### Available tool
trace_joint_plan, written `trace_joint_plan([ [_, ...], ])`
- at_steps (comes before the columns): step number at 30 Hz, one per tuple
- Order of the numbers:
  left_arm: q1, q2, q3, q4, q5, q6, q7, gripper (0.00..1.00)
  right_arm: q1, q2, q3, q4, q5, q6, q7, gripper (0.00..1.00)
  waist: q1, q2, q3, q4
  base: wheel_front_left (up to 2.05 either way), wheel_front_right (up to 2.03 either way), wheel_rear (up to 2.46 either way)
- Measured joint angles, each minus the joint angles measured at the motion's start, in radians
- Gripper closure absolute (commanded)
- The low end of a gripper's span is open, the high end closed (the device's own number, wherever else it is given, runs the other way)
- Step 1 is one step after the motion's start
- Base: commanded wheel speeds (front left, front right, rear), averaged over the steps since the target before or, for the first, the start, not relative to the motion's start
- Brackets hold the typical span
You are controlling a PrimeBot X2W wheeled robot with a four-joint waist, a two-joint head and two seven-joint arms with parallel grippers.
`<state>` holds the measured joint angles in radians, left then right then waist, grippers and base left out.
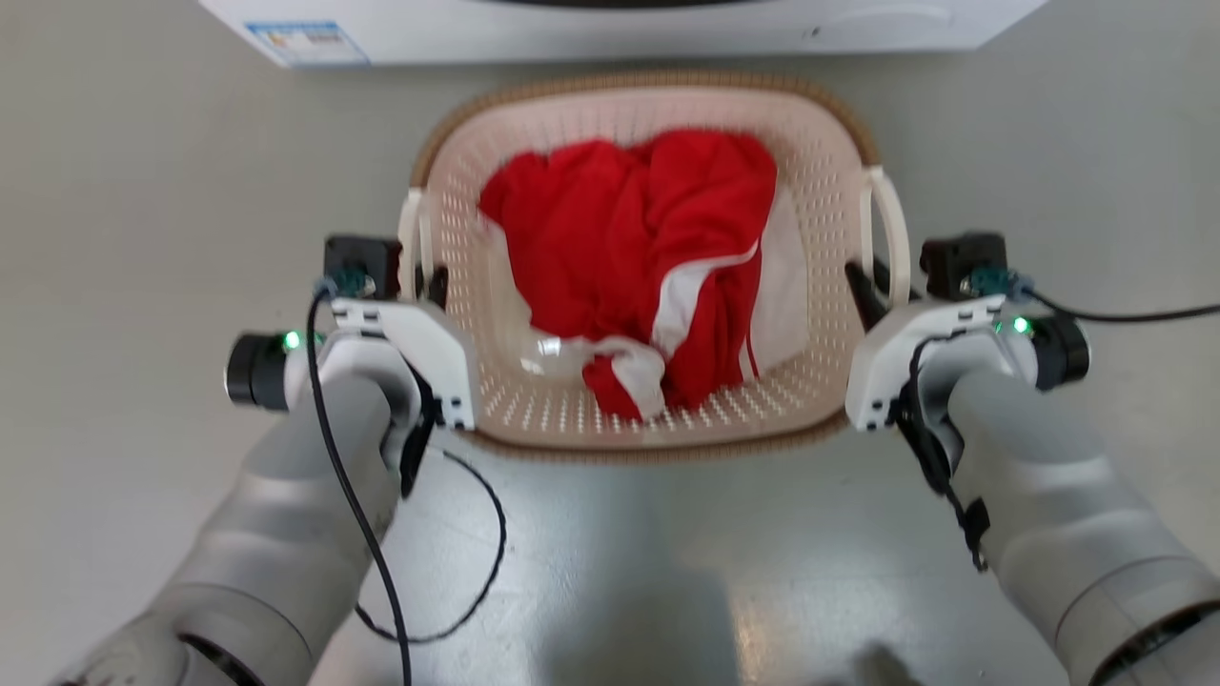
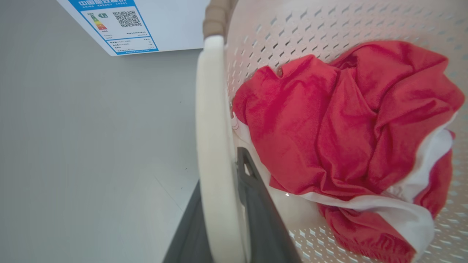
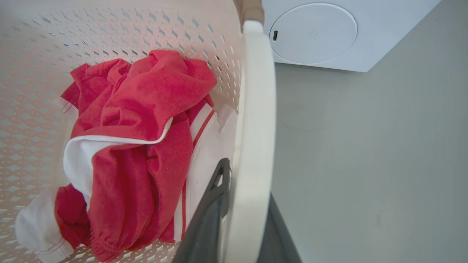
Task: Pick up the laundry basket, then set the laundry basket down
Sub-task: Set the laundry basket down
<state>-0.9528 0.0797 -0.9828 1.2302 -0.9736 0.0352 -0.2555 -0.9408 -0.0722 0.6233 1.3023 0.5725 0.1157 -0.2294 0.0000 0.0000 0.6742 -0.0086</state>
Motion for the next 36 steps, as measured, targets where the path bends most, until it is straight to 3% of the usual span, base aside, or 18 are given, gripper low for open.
trace_joint_plan([
  [17, -0.085, 0.031, 0.102, -0.065, 0.109, 0.001, 0.000, 1.00, -0.092, 0.000, -0.140, -0.001, -0.131, 0.000, -0.019, 1.00, 0.0000, 0.0000, 0.174, -0.009, 0.00, 0.00, 0.00],
  [36, -0.105, 0.018, 0.175, -0.054, 0.188, -0.011, 0.000, 1.00, -0.109, 0.003, -0.318, -0.006, -0.316, 0.008, -0.019, 1.00, 0.0001, 0.0000, 0.230, 0.003, 0.00, 0.00, 0.00],
])
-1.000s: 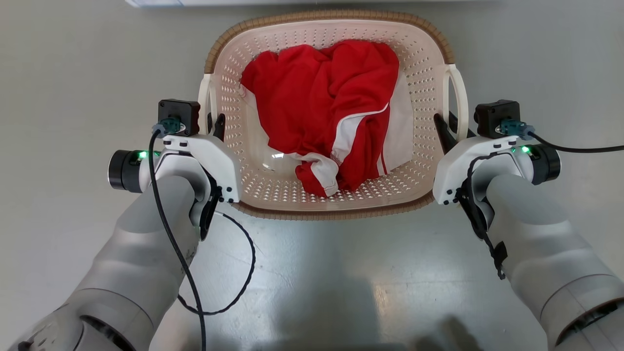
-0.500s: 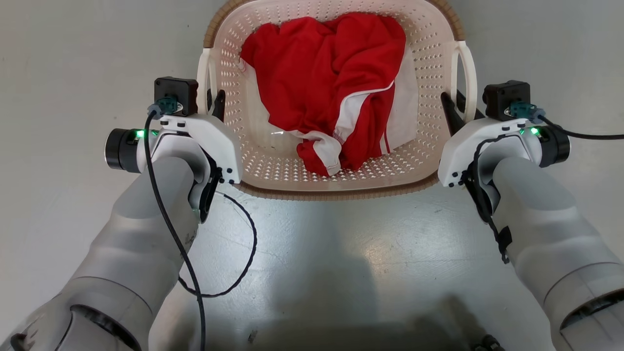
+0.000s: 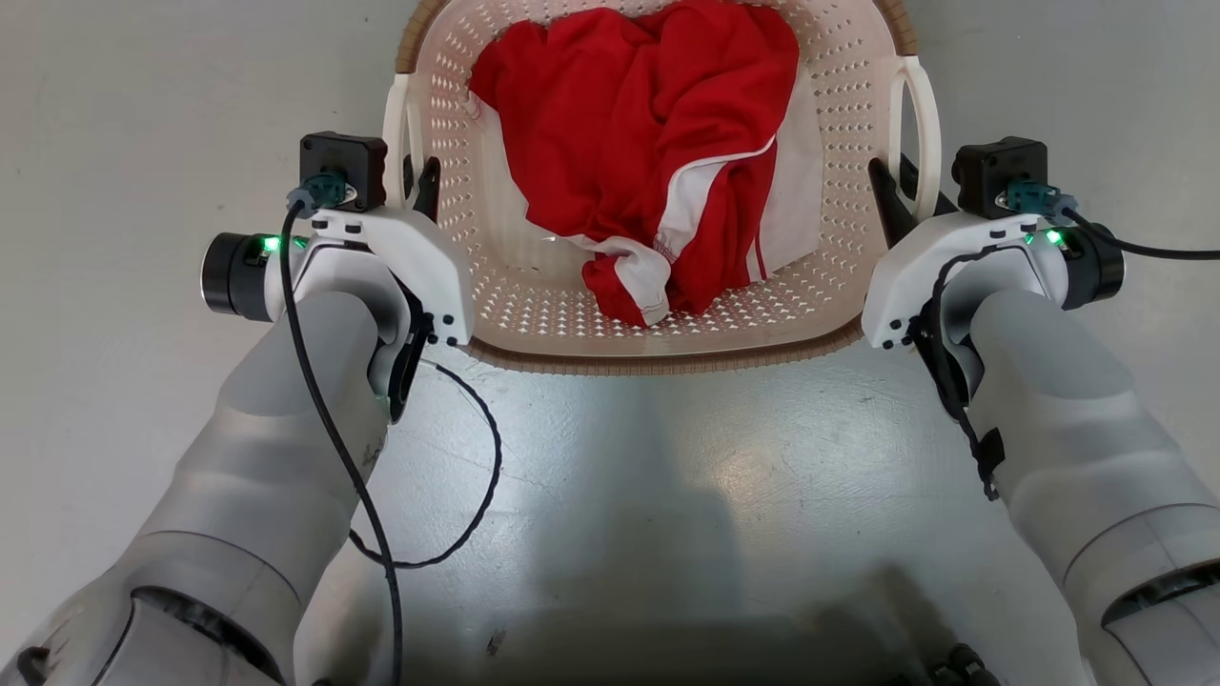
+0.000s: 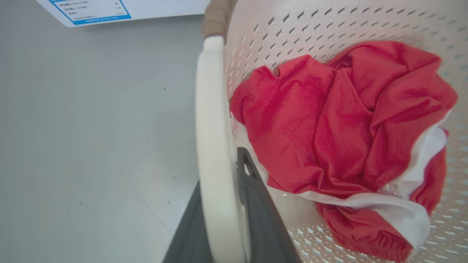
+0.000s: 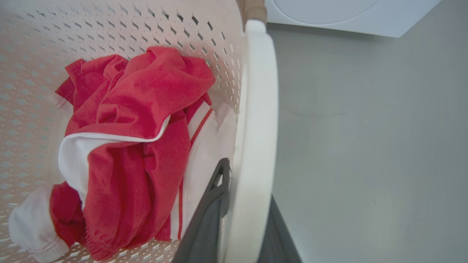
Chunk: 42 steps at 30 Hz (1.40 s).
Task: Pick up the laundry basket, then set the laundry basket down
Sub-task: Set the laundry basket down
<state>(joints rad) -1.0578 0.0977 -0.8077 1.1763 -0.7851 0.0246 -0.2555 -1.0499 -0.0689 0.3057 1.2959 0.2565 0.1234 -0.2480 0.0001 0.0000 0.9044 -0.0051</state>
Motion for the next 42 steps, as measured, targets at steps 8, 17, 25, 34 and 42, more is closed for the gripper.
trace_joint_plan([
  [8, -0.015, -0.004, 0.018, 0.012, 0.030, -0.007, 0.000, 1.00, 0.005, 0.001, -0.028, -0.023, -0.019, 0.000, 0.000, 1.00, 0.0000, 0.0000, 0.006, 0.002, 0.00, 0.00, 0.00],
  [17, -0.017, -0.008, 0.038, 0.024, 0.048, -0.016, -0.001, 1.00, 0.021, 0.002, -0.034, -0.040, -0.018, 0.000, 0.000, 1.00, 0.0000, 0.0000, 0.013, 0.002, 0.00, 0.00, 0.00],
  [25, -0.017, -0.012, 0.052, 0.031, 0.059, -0.017, 0.000, 1.00, 0.025, 0.001, -0.019, -0.043, -0.006, 0.000, 0.000, 1.00, 0.0000, 0.0000, 0.018, 0.002, 0.00, 0.00, 0.00],
  [34, -0.018, -0.024, 0.064, 0.053, 0.082, -0.025, 0.000, 0.00, 0.025, -0.002, -0.013, -0.030, 0.010, 0.001, 0.003, 0.00, 0.0000, 0.0001, 0.018, 0.001, 0.00, 0.00, 0.00],
  [42, -0.007, -0.012, 0.073, 0.064, 0.091, -0.024, 0.000, 0.00, 0.096, 0.000, 0.020, -0.063, 0.074, 0.001, 0.001, 0.00, 0.0000, 0.0000, -0.034, -0.006, 0.00, 0.00, 0.00],
])
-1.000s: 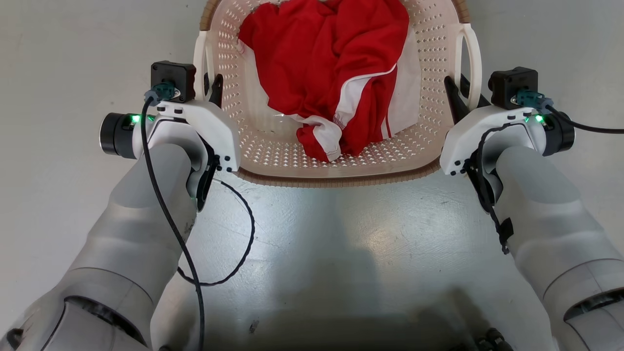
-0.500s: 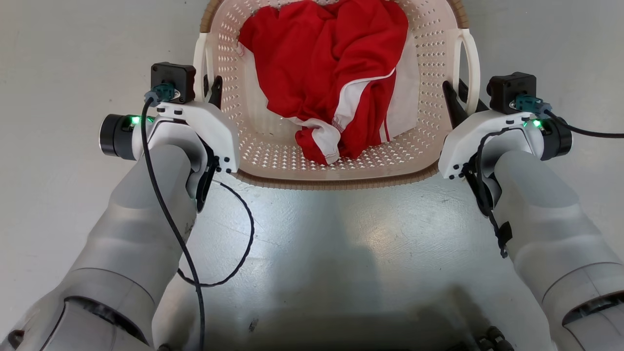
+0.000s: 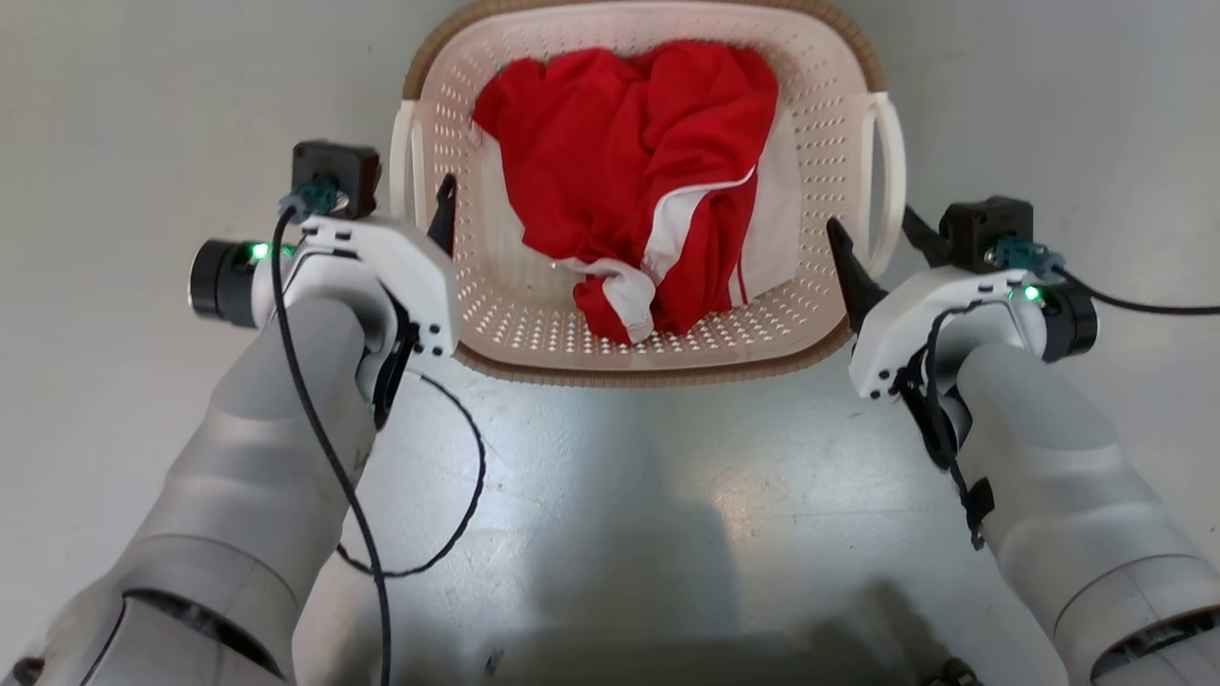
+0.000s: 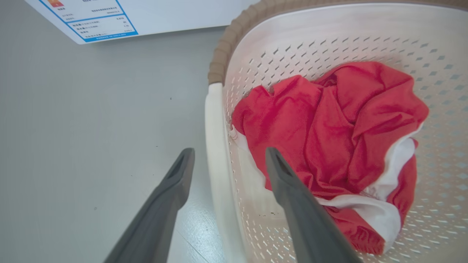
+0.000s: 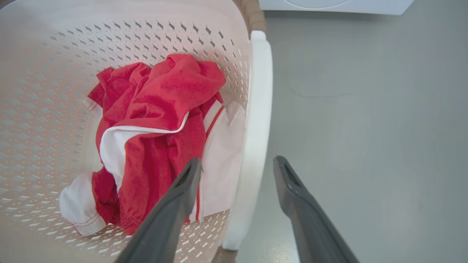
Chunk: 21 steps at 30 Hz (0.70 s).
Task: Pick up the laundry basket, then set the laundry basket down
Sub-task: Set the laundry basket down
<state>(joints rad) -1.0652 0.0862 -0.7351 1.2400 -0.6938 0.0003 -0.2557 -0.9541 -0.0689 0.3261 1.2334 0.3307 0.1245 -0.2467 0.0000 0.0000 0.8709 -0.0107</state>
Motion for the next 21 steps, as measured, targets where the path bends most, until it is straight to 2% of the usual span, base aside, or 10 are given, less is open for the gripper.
trace_joint_plan([
  [7, 0.048, 0.006, 0.016, 0.009, 0.000, 0.001, 0.000, 0.00, 0.031, 0.000, 0.006, -0.005, 0.014, 0.000, -0.001, 0.00, 0.0000, 0.0000, -0.061, -0.012, 0.00, 0.00, 0.00],
  [13, 0.091, 0.003, 0.030, 0.006, 0.000, 0.004, 0.000, 0.00, 0.041, 0.000, -0.034, -0.024, -0.009, 0.000, -0.001, 0.00, 0.0000, 0.0000, -0.122, -0.017, 0.00, 0.00, 0.00],
  [21, 0.185, -0.015, 0.053, -0.029, 0.009, 0.009, 0.000, 0.00, 0.122, 0.001, -0.134, -0.035, -0.124, 0.000, -0.001, 0.00, 0.0000, 0.0000, -0.246, -0.006, 0.00, 0.00, 0.00],
])
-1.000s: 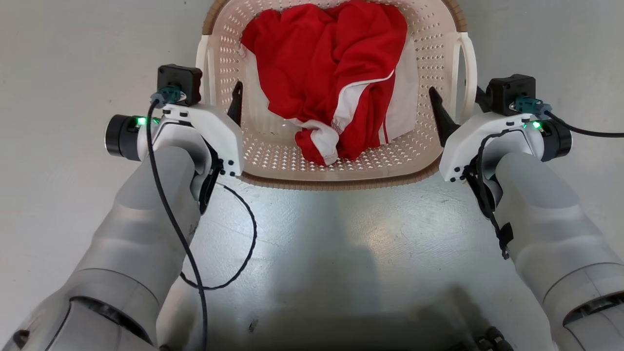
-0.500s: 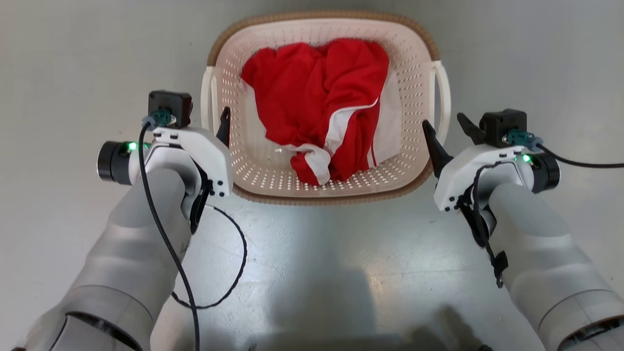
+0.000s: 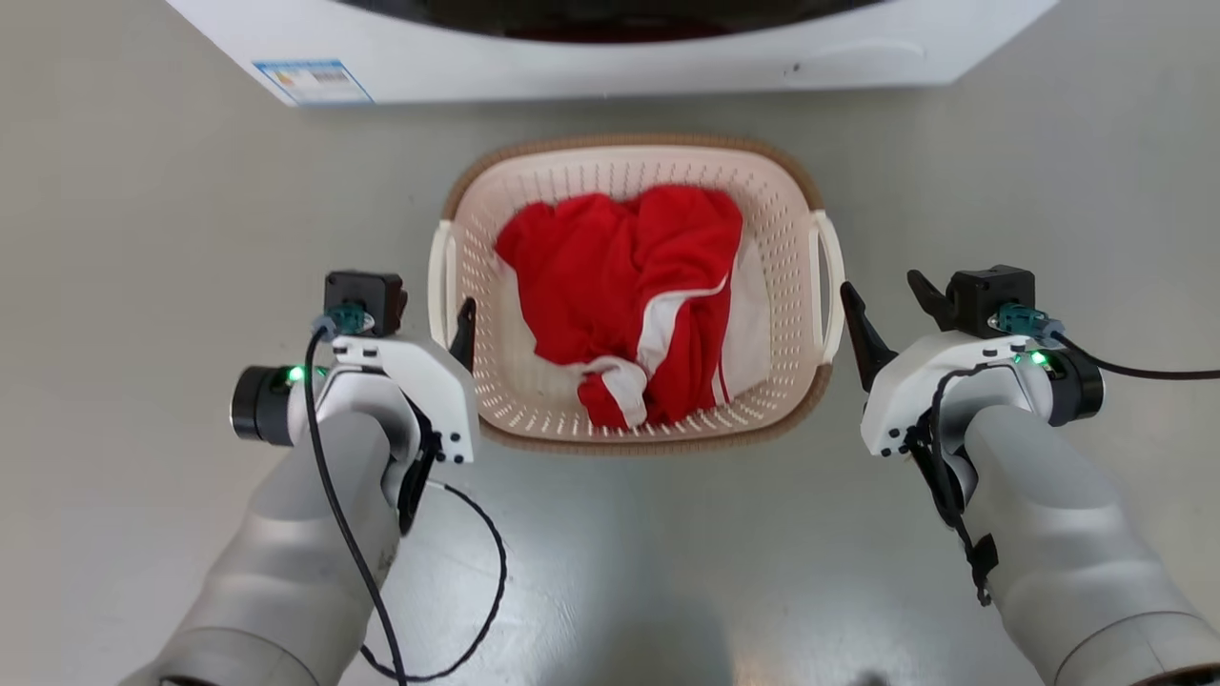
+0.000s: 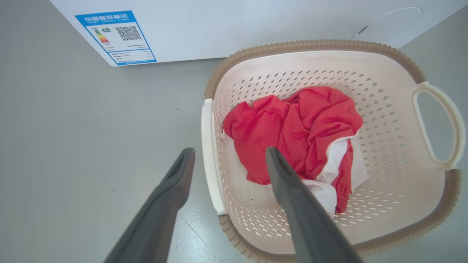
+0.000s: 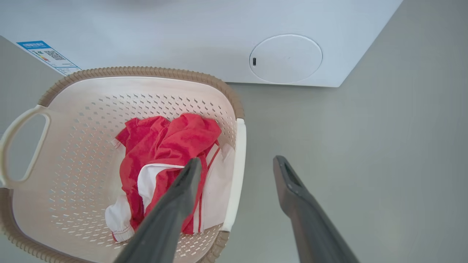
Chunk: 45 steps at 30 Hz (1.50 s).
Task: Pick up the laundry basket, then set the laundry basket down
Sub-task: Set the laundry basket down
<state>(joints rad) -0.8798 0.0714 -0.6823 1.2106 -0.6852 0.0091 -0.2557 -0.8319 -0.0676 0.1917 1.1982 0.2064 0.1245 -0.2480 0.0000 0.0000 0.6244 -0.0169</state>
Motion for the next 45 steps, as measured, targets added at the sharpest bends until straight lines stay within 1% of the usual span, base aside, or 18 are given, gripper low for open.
trace_joint_plan([
  [2, 0.019, 0.002, 0.010, -0.009, 0.000, 0.001, 0.000, 0.00, 0.015, 0.001, -0.028, -0.021, -0.026, 0.000, 0.000, 0.00, 0.0000, 0.0000, -0.031, 0.004, 0.00, 0.00, 0.00],
  [6, 0.062, 0.015, 0.043, -0.043, 0.004, 0.017, 0.000, 0.00, 0.055, 0.001, -0.080, -0.067, -0.075, 0.000, 0.000, 0.00, 0.0000, 0.0000, -0.094, 0.011, 0.00, 0.00, 0.00],
  [10, 0.111, 0.026, 0.077, -0.089, 0.021, 0.021, 0.000, 0.00, 0.109, 0.002, -0.122, -0.111, -0.119, 0.000, 0.000, 0.00, 0.0000, 0.0000, -0.156, 0.018, 0.00, 0.00, 0.00],
  [14, 0.174, 0.033, 0.109, -0.125, 0.041, 0.023, 0.000, 0.00, 0.168, 0.003, -0.140, -0.156, -0.130, 0.000, 0.000, 0.00, 0.0000, 0.0000, -0.218, 0.025, 0.00, 0.00, 0.00],
  [20, 0.252, 0.064, 0.177, -0.193, 0.080, 0.023, 0.000, 0.00, 0.224, 0.007, -0.166, -0.232, -0.166, 0.000, 0.000, 0.00, 0.0000, 0.0000, -0.298, 0.029, 0.00, 0.00, 0.00],
  [28, 0.353, 0.062, 0.285, -0.297, 0.131, 0.017, 0.000, 0.00, 0.321, 0.009, -0.222, -0.366, -0.216, 0.000, 0.000, 0.00, -0.0001, 0.0000, -0.384, 0.034, 0.00, 0.00, 0.00],
  [30, 0.367, 0.062, 0.299, -0.309, 0.137, 0.017, 0.000, 0.00, 0.335, 0.010, -0.225, -0.386, -0.216, 0.000, 0.000, 0.00, 0.0000, 0.0000, -0.394, 0.034, 0.00, 0.00, 0.00],
  [39, 0.513, 0.061, 0.422, -0.422, 0.209, 0.015, 0.000, 0.00, 0.473, 0.012, -0.220, -0.517, -0.213, 0.000, 0.000, 0.00, 0.0000, 0.0000, -0.489, 0.025, 0.00, 0.00, 0.00],
  [45, 0.603, 0.053, 0.497, -0.499, 0.254, 0.007, 0.000, 0.00, 0.559, 0.014, -0.220, -0.591, -0.204, 0.000, 0.000, 0.00, 0.0000, 0.0000, -0.547, 0.017, 0.00, 0.00, 0.00],
])
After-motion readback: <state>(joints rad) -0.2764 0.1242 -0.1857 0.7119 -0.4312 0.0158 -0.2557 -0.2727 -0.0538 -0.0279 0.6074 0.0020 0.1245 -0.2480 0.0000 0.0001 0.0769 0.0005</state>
